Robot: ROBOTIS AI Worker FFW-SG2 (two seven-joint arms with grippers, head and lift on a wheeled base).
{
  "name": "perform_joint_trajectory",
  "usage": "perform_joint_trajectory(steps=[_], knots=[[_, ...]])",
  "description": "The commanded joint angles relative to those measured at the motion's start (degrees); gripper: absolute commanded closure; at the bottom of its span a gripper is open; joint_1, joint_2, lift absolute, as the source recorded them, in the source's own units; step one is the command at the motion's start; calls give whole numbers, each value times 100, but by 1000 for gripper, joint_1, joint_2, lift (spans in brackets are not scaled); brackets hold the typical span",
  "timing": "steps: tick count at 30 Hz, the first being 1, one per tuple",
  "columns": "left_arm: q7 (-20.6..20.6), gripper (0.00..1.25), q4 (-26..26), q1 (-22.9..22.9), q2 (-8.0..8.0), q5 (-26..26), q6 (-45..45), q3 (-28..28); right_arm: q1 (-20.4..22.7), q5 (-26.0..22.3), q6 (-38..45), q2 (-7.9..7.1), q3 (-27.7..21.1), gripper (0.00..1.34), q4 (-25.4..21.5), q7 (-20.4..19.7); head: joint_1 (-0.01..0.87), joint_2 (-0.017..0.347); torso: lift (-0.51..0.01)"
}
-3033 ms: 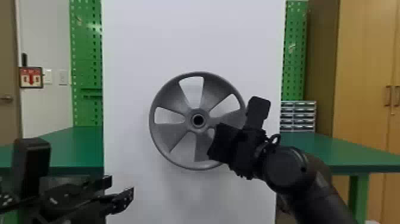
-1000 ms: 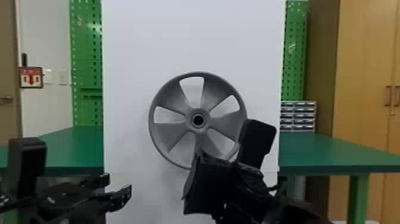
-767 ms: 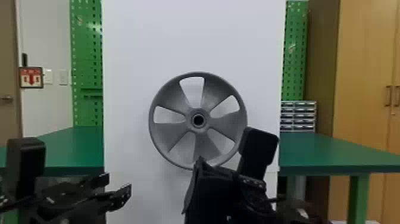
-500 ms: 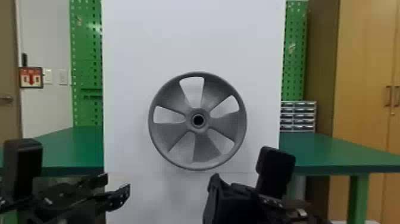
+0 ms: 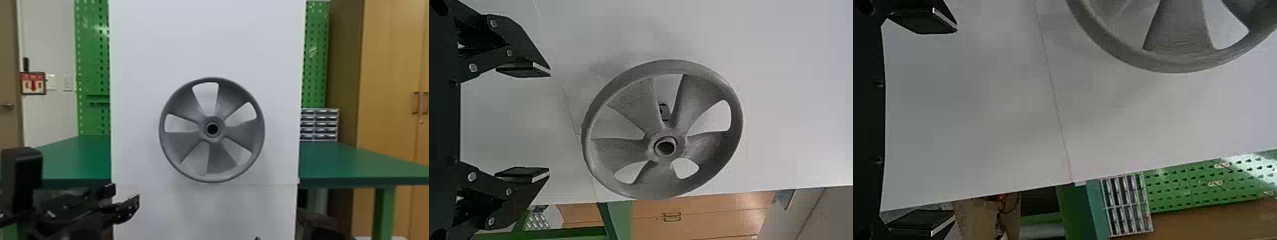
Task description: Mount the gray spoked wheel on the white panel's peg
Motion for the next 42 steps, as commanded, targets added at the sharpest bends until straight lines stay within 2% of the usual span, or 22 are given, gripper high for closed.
perform_joint_trajectory(steps=[1, 5, 13, 16, 23, 27, 30, 34, 42], knots=[[13, 533, 1, 52, -2, 34, -50, 48, 441, 250, -625, -17, -80, -2, 397, 380, 84, -8, -487], [13, 535, 1, 78, -2, 52, -85, 75, 757, 443, -1188, -26, -124, -2, 819, 731, 84, -8, -487], [13, 533, -8, 140, -2, 114, -147, 154, 1267, 742, -2181, 62, -265, -2, 1716, 1294, 84, -8, -487], [13, 533, -8, 157, -2, 140, -156, 171, 1372, 1041, -2541, 79, -300, -2, 2085, 1478, 84, -8, -487], [13, 535, -8, 175, -2, 175, -173, 198, 1618, 1243, -3122, 150, -379, -2, 2858, 1601, 84, -8, -487], [13, 535, -16, 192, -2, 219, -182, 233, 1724, 1481, -3526, 255, -493, -2, 3465, 1610, 84, -8, -487], [13, 533, -16, 210, -2, 219, -182, 251, 1785, 1384, -3710, 308, -590, -2, 3825, 1733, 84, -8, -486], [13, 533, -8, 245, -2, 219, -191, 277, 1812, 1437, -4141, 308, -599, -1, 4212, 1768, 84, -8, -486], [13, 533, -8, 263, -2, 219, -200, 312, 1821, 1542, -4352, 422, -775, 4, 4387, 1804, 84, -8, -486]])
